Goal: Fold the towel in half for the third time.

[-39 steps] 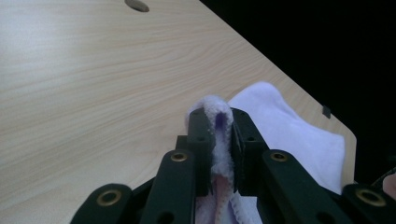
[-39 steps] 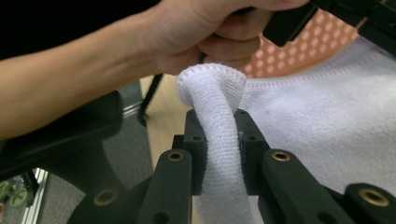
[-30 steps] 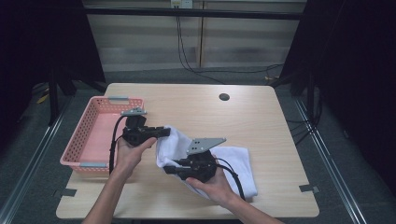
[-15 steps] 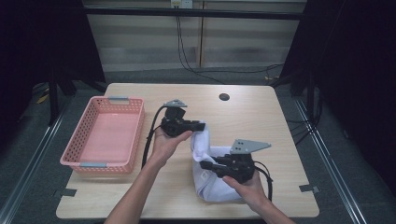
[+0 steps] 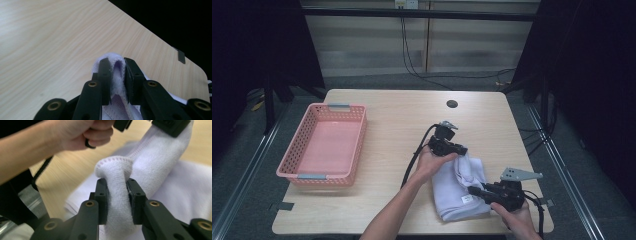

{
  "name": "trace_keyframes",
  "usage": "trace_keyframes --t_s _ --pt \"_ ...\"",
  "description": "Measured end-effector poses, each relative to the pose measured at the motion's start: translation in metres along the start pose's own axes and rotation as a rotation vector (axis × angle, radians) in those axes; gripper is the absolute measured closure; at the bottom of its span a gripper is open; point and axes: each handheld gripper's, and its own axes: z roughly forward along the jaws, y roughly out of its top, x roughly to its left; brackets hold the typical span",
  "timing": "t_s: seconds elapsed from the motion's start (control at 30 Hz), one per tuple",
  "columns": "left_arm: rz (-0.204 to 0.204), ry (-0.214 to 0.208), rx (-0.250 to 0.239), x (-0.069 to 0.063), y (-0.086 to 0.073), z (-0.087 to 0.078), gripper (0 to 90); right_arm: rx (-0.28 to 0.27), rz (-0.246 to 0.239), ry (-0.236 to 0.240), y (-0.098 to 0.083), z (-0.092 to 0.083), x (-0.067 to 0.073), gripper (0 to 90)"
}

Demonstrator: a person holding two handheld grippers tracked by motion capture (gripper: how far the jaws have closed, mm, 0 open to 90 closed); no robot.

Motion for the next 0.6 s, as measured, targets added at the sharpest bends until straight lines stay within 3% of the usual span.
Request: trace_keyframes --t_s 0.07,0.17,0.27,0.33,0.47,0.6 --pt "-0.013 -0.014 -0.007 -0.004 0.001 0.007 70.6 0.011 0.003 -0.014 -0.007 -0.006 -0.005 63.3" --pt "0.000 -0.040 -0.026 -0.010 0.005 0.009 58.9 0.015 -0.005 -0.063 -0.011 -0.017 -0.007 51.4" --pt "0.012 -0.032 -0.055 -0.013 0.006 -0.001 46.8 0.008 0.005 -0.084 -0.011 -0.025 -0.009 38.5" --pt "0.013 -0.018 -0.077 -0.011 0.005 -0.013 42.4 -0.002 0.014 -0.098 -0.010 -0.029 -0.012 35.0" --pt "0.007 0.011 -0.106 -0.006 -0.005 -0.042 41.6 -0.017 0.021 -0.130 -0.001 -0.034 -0.018 29.1" --pt "0.040 -0.001 -0.073 -0.008 -0.029 -0.065 54.2 -0.025 0.009 -0.155 0.017 -0.032 -0.033 25.8"
